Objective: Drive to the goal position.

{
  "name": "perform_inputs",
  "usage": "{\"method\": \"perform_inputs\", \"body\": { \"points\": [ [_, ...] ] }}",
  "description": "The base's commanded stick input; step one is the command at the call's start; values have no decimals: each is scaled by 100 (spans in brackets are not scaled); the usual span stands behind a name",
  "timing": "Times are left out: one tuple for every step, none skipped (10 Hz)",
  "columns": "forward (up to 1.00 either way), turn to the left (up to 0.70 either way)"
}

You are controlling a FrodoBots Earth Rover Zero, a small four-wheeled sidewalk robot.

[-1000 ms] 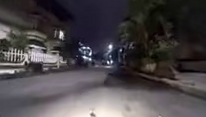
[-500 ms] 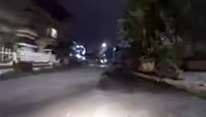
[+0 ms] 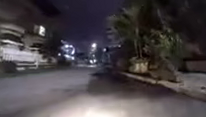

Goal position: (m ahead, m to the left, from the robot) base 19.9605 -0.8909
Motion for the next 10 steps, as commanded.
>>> {"method": "perform_inputs", "body": {
  "points": [
    [70, 0],
    [70, 0],
    [70, 0],
    [70, 0],
    [70, 0],
    [70, 0],
    [70, 0],
    [70, 0],
    [70, 0],
    [70, 0]
  ]
}}
